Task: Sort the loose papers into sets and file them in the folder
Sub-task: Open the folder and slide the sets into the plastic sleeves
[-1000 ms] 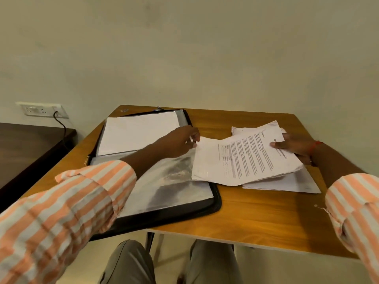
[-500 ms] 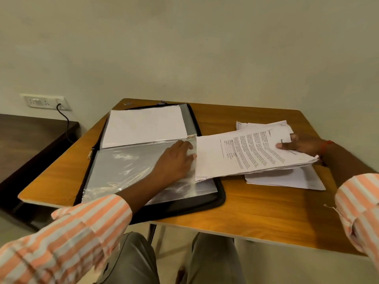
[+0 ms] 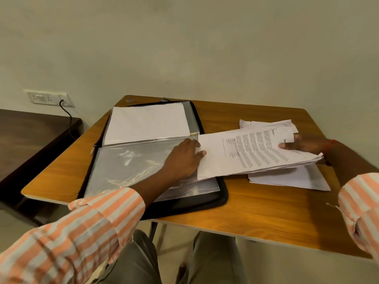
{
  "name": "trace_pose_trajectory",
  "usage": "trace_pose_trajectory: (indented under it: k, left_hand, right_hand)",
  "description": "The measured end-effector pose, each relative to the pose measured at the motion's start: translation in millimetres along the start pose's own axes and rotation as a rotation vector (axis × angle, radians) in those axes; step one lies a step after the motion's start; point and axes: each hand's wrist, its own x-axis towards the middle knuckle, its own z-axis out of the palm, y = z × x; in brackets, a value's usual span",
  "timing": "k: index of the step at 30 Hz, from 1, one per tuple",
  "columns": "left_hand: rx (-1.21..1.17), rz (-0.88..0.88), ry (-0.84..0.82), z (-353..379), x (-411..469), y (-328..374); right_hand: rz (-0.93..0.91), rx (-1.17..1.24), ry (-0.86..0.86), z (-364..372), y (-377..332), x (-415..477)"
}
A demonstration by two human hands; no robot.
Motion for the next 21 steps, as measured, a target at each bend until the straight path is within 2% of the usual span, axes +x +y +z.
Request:
trace_pose_trajectory:
  k: [8, 11, 16, 21]
  left_hand:
    - [0.041, 0.089, 0.029, -1, -3, -4]
    - [0.123, 0.171, 0.049, -4, -1, -8]
    - [0.291, 0.257, -0.164, -24, 34, -11]
    - [0.288, 0.364, -0.374, -42, 62, -12]
  right_hand:
    - [-0.042, 0.043, -0.086, -8, 11, 8]
    - [-0.034, 0.060, -0.088, -13, 7, 6]
    - [-0.038, 0.005, -0.066, -16, 14, 3]
    - [-0.053, -0.033, -0.048, -10, 12, -1]
